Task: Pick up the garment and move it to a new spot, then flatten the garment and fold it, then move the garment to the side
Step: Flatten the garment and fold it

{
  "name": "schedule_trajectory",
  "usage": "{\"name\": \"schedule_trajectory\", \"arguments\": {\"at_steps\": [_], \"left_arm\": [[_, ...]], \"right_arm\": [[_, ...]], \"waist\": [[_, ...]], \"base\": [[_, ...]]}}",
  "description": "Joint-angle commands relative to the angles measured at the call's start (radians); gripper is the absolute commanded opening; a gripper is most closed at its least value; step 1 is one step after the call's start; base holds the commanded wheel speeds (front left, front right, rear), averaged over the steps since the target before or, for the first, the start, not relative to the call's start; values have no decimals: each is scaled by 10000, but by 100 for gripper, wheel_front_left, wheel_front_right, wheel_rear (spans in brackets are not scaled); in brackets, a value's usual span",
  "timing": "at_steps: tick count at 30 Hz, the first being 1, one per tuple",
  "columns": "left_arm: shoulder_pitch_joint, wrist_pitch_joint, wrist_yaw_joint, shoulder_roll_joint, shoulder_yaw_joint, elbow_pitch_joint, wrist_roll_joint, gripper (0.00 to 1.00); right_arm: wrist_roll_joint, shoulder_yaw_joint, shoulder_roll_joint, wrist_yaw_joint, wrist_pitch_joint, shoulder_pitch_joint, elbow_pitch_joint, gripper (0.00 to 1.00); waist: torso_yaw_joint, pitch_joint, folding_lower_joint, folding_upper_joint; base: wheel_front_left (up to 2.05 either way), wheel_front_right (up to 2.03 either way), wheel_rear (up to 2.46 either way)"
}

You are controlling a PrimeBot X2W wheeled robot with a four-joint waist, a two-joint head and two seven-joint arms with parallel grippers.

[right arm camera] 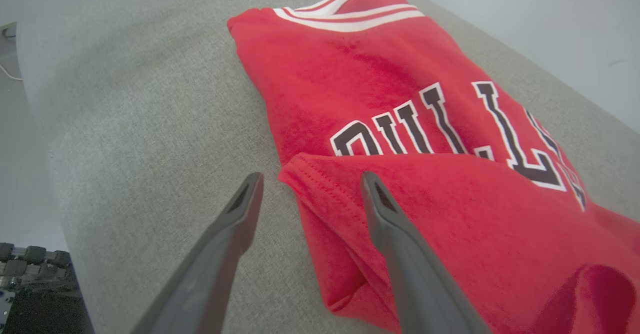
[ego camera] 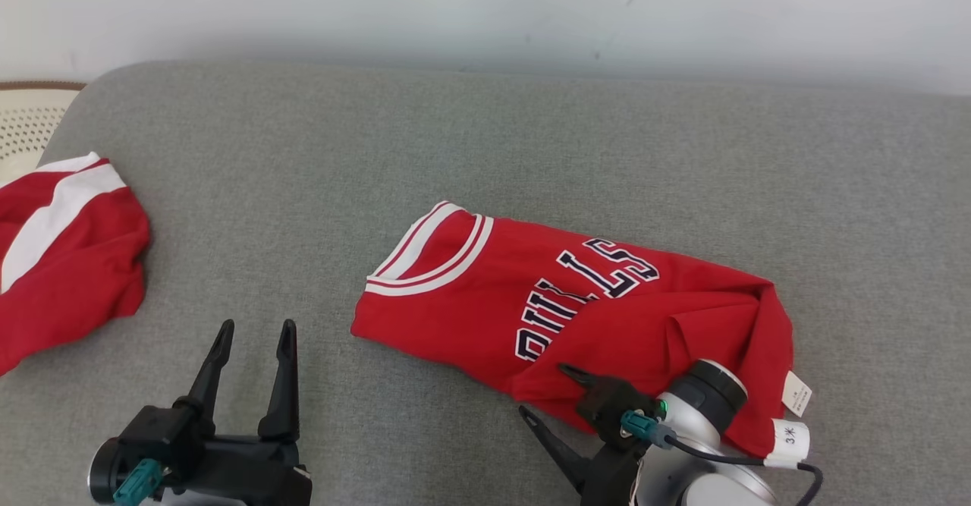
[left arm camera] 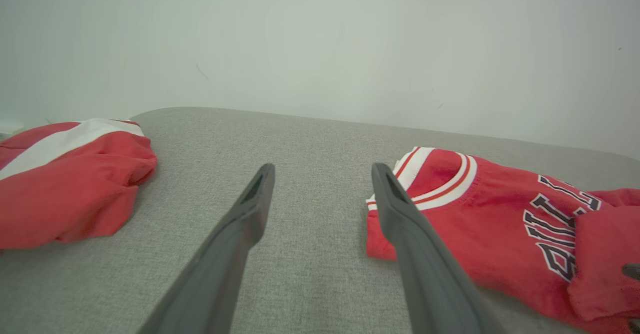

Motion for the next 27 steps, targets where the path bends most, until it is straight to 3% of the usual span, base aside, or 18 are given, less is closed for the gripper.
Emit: {"name": "schedule_trajectory", "arguments": {"at_steps": [1, 8, 9, 10, 11, 13, 19, 27], "left_arm": [[-134, -42, -74, -80, 49, 48, 65, 100], [-233, -42, -243, -344, 229, 118, 262, 100], [-241, -42, -270, -395, 249, 132, 304, 100], [-247, -42, -298, -441, 270, 146, 337, 100], [-258, -42, -350, -472, 308, 162, 354, 100], [-282, -42, -411, -550, 379, 181, 439, 100], [-180, -42, -524, -736, 654, 200, 633, 100], [-133, -42, -680, -848, 995, 205, 854, 100]], "right_arm": [[-141, 143, -117, 4, 140, -252, 128, 100], [-530, 546, -147, 4, 585, -844, 693, 100], [-556, 577, -116, 4, 618, -937, 806, 89], [-550, 582, -80, 4, 624, -999, 913, 51], [-472, 535, -33, 4, 630, -1029, 1015, 30], [-400, 350, 50, 3, 518, -1084, 1138, 0], [-43, -485, 132, 3, 176, -740, 945, 0], [247, -2538, 301, 3, -342, 24, -457, 0]], "waist": [[182, 185, -2, -1], [241, 382, -2, -1], [252, 407, -2, -1], [267, 429, -2, -1], [279, 461, -2, -1], [288, 486, -2, -1], [199, 505, -2, -1], [-99, 440, -2, -1]], "base": [[0, 0, 0], [0, 0, 0], [0, 0, 0], [0, 0, 0], [0, 0, 0], [0, 0, 0], [0, 0, 0], [0, 0, 0]]}}
